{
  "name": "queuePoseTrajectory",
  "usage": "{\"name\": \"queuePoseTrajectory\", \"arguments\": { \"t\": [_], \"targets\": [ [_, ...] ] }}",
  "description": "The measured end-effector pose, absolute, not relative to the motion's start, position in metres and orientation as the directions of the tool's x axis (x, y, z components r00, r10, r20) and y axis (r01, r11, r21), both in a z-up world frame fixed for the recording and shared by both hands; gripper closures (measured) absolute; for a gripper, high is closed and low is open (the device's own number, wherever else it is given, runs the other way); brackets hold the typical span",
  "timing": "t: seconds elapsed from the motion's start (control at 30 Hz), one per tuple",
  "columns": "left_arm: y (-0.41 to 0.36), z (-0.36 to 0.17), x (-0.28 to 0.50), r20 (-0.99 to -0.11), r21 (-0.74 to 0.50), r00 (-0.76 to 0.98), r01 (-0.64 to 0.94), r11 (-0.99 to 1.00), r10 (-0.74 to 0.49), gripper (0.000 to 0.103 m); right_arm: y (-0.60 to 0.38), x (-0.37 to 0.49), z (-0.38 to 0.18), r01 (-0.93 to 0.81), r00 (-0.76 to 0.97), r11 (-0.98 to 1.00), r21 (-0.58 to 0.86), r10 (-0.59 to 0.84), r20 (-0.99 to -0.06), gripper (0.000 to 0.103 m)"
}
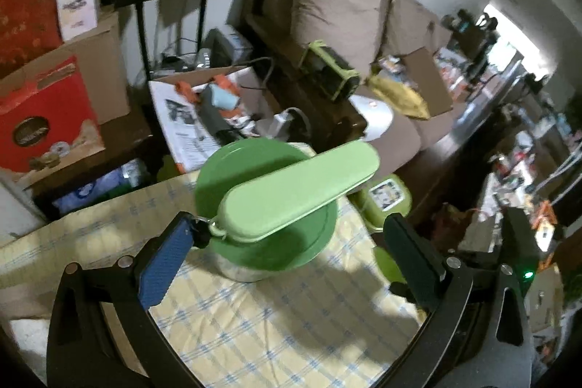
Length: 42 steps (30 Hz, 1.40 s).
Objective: Organize objects
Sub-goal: 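Grasp the canister lid handle with the left tool while the right tool holds the scoop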
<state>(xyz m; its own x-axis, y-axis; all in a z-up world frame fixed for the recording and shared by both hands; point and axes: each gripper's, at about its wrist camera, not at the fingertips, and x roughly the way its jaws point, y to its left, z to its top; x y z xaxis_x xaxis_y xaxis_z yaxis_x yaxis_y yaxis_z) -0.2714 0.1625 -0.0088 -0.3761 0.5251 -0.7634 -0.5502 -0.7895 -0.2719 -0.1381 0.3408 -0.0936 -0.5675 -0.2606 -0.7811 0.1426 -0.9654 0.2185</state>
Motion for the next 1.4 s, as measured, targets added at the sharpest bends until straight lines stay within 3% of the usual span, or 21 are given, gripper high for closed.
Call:
{"name": "queuePoseTrajectory", "arguments": {
  "t": [0.13,0.4,0.47,0.6,0.73,1.4],
  "targets": [
    [0.161,-0.005,-0.272,-0.753,-0.168,-0.469,-0.539,-0.825,0.46,0.0,0.34,-0.137,-0.093,0.141,-0.565,-0.964,0.224,-0.264,-0.781,0.069],
    [0.173,-0.006,-0.283,-0.734,-0.179,-0.435,-0.618,-0.766,0.522,0.005,0.339,-0.138,-0.094,0.147,-0.561,-0.964,0.22,-0.265,-0.784,0.069],
    [0.178,-0.009,-0.283,-0.74,-0.173,-0.416,-0.643,-0.747,0.529,0.014,0.339,-0.138,-0.094,0.147,-0.562,-0.964,0.222,-0.266,-0.783,0.069],
    [0.187,-0.017,-0.28,-0.764,-0.112,-0.428,-0.649,-0.753,0.483,0.059,0.339,-0.138,-0.094,0.145,-0.562,-0.964,0.223,-0.266,-0.783,0.069],
    [0.187,-0.017,-0.269,-0.752,-0.096,-0.439,-0.665,-0.74,0.492,0.075,0.341,-0.139,-0.095,0.139,-0.562,-0.964,0.225,-0.264,-0.784,0.069],
    [0.127,0.02,-0.239,-0.618,-0.21,-0.56,-0.559,-0.802,0.552,0.078,0.317,-0.136,-0.07,0.179,-0.599,-0.961,0.209,-0.275,-0.752,0.069]
  ]
}}
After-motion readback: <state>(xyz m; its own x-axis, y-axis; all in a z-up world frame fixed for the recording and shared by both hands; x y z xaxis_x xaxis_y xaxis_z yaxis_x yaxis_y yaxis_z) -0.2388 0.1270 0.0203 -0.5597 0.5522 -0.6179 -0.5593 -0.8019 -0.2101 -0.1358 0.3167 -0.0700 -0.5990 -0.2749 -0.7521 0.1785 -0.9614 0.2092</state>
